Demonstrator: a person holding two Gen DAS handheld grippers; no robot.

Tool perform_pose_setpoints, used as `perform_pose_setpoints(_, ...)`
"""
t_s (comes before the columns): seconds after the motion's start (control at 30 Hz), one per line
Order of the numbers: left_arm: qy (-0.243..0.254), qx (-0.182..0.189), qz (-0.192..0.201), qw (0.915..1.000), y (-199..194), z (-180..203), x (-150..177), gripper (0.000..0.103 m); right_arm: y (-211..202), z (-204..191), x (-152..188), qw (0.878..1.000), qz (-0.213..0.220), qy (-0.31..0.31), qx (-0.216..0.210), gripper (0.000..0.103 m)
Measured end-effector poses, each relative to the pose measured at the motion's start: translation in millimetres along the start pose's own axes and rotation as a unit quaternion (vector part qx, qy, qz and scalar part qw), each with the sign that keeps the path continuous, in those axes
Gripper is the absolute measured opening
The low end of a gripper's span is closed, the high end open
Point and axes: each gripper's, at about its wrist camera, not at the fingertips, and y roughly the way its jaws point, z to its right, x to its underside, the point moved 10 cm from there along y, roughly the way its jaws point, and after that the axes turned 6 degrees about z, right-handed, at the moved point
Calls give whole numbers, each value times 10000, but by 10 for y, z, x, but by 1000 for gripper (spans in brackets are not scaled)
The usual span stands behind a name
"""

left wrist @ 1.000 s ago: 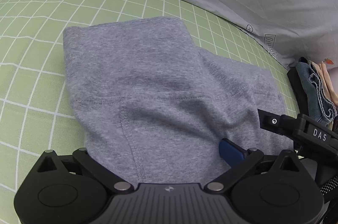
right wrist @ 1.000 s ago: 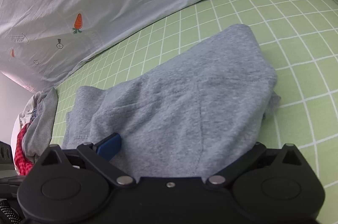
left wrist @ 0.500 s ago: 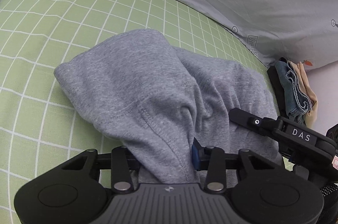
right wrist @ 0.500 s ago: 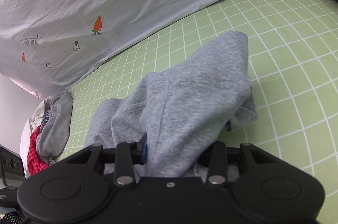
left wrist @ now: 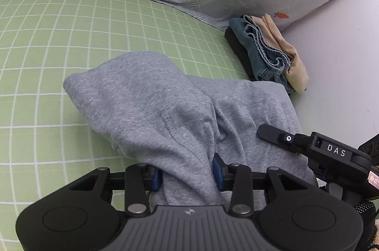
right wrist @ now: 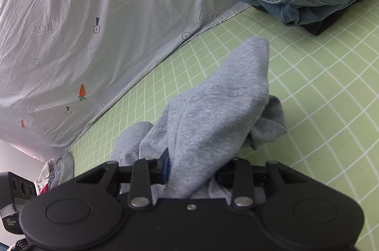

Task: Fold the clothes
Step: 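Carry the hoodie bundle with both tools onto the folded jeans stack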

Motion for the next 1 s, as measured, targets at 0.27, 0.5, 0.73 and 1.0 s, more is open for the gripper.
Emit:
perform_pose_setpoints(0.27,43,161,72,9998,1145,1876,558,41,-585,1357,-1160,9964,105,-803,-234,29)
perform_pose_setpoints(0.5,1237,75,69,9923,1944,2967,556,43,-578,2126,-1705,9850,79,-1715,161,18)
perform_pose_setpoints(0.73,429,-926,-322,9943,1888,2410,576,53,-437,2981,-1913,9605,147,-2269,1606,57)
perform_pose_setpoints(1.0,-674,-1359,-501,9872,1960,1800,645,62,-192,3521,-1827,9738,-58,-1588,1626,35)
